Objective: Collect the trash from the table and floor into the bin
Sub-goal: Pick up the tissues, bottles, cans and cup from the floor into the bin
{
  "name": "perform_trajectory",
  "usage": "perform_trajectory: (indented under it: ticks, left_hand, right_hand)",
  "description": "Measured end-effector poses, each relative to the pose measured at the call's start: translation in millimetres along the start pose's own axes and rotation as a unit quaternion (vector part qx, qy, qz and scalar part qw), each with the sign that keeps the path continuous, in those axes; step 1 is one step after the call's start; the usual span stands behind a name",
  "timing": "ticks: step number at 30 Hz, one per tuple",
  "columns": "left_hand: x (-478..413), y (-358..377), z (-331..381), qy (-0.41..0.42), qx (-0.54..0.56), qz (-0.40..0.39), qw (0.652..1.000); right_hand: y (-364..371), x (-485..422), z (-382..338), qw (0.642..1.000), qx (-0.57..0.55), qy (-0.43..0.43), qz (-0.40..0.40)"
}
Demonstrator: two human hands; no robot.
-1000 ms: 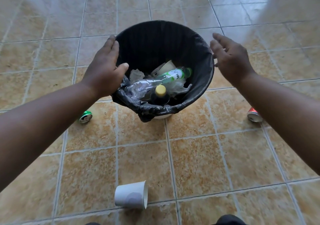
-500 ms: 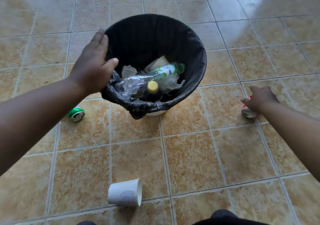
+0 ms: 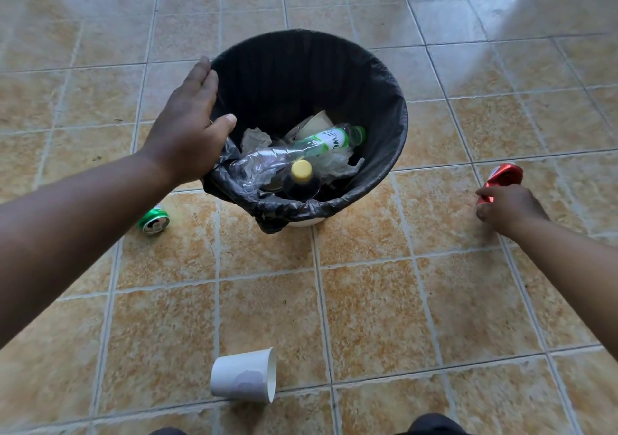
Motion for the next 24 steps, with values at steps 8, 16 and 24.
perform_trajectory:
  ticks: [8,16,24]
  left_hand:
    - [0,0,-1,-0.003,-0.002,-0.005,1.000]
    - [1,0,2,-0.004,0.003,-0.008,1.000]
    - [1,0,-1,0.000,0.005,-0.012,1.000]
  right_hand:
    - [-53,17,-75,0.973,-0.114,-0.153,0.132]
    - [-147,86,-190,0.825,-0.269,-0.389,0.310]
    - [-113,157,-261,0.784,-0.171,-0.584,0.122]
Point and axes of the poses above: each hand's wrist, its own x-axis away from the middle knuckle, its own y-axis out of the palm, z = x × y, the point moved 6 cm from there along -x, towards the middle knuckle, and after that the axes turned 5 degrees about -x, right-handed, at the moved point
